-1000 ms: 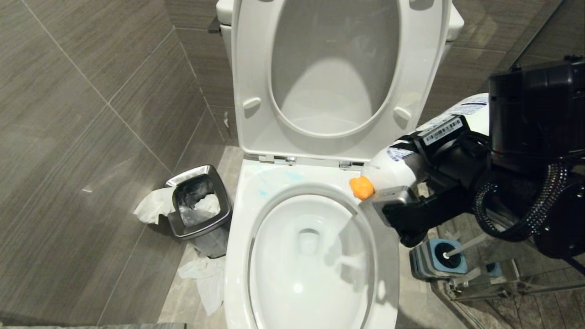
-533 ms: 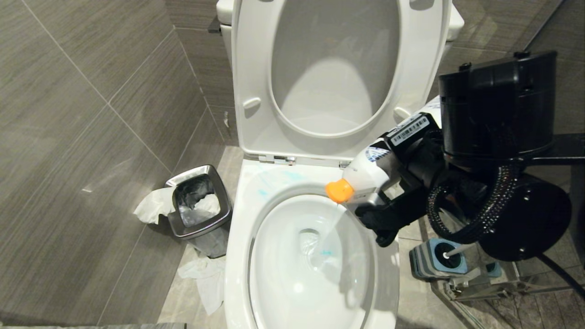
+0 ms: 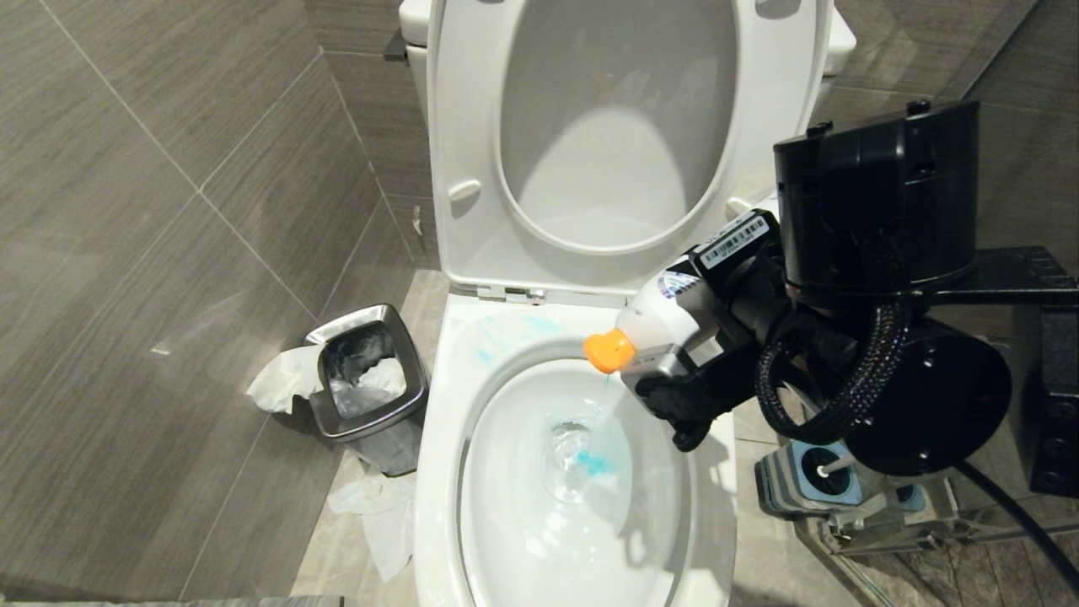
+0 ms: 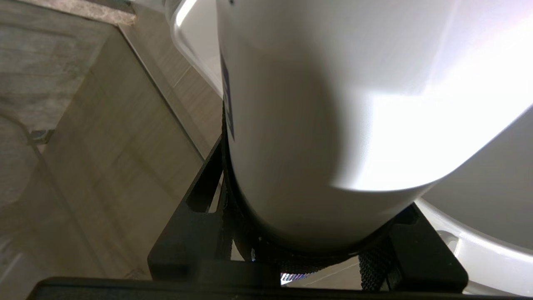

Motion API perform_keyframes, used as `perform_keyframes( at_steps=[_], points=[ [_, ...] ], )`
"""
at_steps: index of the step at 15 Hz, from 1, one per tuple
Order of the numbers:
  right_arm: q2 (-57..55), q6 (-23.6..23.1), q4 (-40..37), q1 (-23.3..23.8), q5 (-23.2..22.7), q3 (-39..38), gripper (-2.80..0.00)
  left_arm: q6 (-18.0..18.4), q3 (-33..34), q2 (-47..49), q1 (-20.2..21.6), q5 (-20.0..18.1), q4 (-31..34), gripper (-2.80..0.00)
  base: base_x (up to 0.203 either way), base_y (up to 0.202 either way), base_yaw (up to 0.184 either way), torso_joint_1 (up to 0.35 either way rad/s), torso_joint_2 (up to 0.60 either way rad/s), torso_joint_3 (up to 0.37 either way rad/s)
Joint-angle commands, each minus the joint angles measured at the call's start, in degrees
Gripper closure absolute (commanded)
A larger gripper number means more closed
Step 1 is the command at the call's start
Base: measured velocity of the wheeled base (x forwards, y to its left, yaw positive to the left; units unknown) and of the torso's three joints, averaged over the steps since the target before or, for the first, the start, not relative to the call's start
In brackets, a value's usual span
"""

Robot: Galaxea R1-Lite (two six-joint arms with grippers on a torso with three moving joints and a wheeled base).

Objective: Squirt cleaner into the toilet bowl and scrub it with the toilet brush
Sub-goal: Pour in the cleaning agent

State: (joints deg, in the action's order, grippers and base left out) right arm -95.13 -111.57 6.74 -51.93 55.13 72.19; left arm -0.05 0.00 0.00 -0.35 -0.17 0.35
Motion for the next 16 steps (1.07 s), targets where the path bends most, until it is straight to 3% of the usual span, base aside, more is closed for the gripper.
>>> perform_keyframes(
  at_steps=[1, 4, 10, 13, 14, 16],
  points=[
    [0.0, 1.62, 0.11, -0.01, 0.24, -0.09, 0.0, -0.04, 0.09, 0.0, 0.0, 0.0, 0.0, 0.0, 0.0, 0.0, 0.0, 0.0, 0.0, 0.0],
    [-0.51, 11.06, -0.11, -0.01, 0.24, -0.37, 0.0, -0.04, 0.09, 0.0, 0.0, 0.0, 0.0, 0.0, 0.0, 0.0, 0.0, 0.0, 0.0, 0.0],
    [-1.05, 46.11, -2.32, 0.11, -1.2, -1.17, 0.0, -0.04, 0.09, 0.0, 0.0, 0.0, 0.0, 0.0, 0.0, 0.0, 0.0, 0.0, 0.0, 0.0],
    [-0.1, 60.5, -4.68, 0.69, -2.54, -1.28, 0.0, -0.13, 0.09, 0.0, 0.0, 0.0, 0.0, 0.0, 0.0, 0.0, 0.0, 0.0, 0.0, 0.0],
    [0.97, 63.69, -6.85, 2.12, -3.88, -1.08, 0.0, -0.13, 0.09, 0.0, 0.0, 0.0, 0.0, 0.0, 0.0, 0.0, 0.0, 0.0, 0.0, 0.0],
    [3.6, 68.11, -12.57, 5.49, -12.93, 0.19, 0.0, -0.13, 0.09, 0.0, 0.0, 0.0, 0.0, 0.0, 0.0, 0.0, 0.0, 0.0, 0.0, 0.0]
  ],
)
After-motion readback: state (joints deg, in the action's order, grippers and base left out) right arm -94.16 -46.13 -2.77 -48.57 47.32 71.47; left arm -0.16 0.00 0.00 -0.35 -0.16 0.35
